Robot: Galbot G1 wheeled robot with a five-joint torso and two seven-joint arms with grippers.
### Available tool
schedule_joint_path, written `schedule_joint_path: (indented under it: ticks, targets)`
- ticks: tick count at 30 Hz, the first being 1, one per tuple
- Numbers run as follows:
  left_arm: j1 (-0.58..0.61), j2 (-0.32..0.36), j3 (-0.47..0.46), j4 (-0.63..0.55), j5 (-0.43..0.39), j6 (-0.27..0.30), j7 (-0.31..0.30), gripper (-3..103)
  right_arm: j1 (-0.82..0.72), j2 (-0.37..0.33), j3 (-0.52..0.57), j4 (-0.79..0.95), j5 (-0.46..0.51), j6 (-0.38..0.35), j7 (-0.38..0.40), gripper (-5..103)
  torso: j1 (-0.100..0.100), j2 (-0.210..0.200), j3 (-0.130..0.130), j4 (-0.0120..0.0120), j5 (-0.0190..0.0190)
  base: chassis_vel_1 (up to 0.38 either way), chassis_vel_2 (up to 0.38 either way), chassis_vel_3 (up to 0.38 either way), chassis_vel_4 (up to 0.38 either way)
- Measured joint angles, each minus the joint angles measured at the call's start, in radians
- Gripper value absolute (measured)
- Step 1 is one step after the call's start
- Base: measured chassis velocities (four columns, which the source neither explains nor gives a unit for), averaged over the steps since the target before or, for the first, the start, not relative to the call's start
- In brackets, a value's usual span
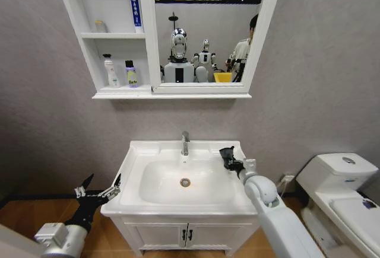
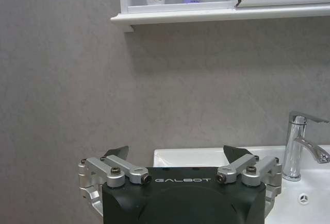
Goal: Move facial cleanser and shampoo from washbasin to cabinet, then wipe washbasin with towel.
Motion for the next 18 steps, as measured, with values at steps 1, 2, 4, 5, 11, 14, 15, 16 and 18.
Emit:
schedule_joint_path:
  ticks: [1,2,4,5,11,14,15,16,18]
  targets:
    - [0.0,0.0,0.0,0.0,0.0,0.0,0.0,100,0.0,0.0,0.0,0.0,0.0,0.0,0.0,2,0.0,0.0,0.0,0.0,0.0,0.0,0.0,0.0,0.0]
    - [0.0,0.0,0.0,0.0,0.0,0.0,0.0,100,-0.004,0.011,-0.021,0.001,0.008,0.0,0.03,2,0.0,0.0,0.0,0.0001,0.0003,0.0,0.0,0.0,0.0]
    - [0.0,0.0,0.0,0.0,0.0,0.0,0.0,100,-0.009,0.024,-0.039,0.0,0.013,0.0,0.063,2,0.0,0.0,0.0,0.0001,0.0001,0.0,0.0,0.0,0.0]
    - [0.0,0.0,0.0,0.0,0.0,0.0,0.0,100,-0.013,0.033,-0.048,-0.005,0.021,0.0,0.085,2,0.0,0.0,0.0,0.0002,0.0001,0.0,0.0,0.0,0.0]
    - [0.0,0.0,0.0,0.0,0.0,0.0,0.0,100,-0.03,0.029,-0.057,-0.037,0.057,-0.001,0.134,2,0.0,0.0,0.0,0.0,0.0002,0.0,0.0,0.0,0.0]
    - [0.0,0.0,0.0,0.0,0.0,0.0,0.0,100,-0.031,0.027,-0.06,-0.039,0.091,-0.001,0.164,2,0.0,0.0,0.0,0.0,0.0002,0.0,0.0,0.0,0.0]
    - [0.0,0.0,0.0,0.0,0.0,0.0,0.0,100,-0.031,0.028,-0.06,-0.042,0.099,-0.001,0.169,2,0.0,0.0,0.0,0.0,0.0002,0.0,0.0,0.0,0.0]
    - [0.0,0.0,0.0,0.0,0.0,0.0,0.0,100,-0.031,0.029,-0.06,-0.048,0.113,-0.001,0.17,2,0.0,0.0,0.0,0.0,0.0002,0.0,0.0,0.0,0.0]
    - [0.0,0.0,0.0,0.0,0.0,0.0,0.0,100,-0.031,0.03,-0.06,-0.054,0.121,-0.001,0.171,2,0.0,0.0,0.0,0.0001,0.0002,0.0,0.0,0.0,0.0]
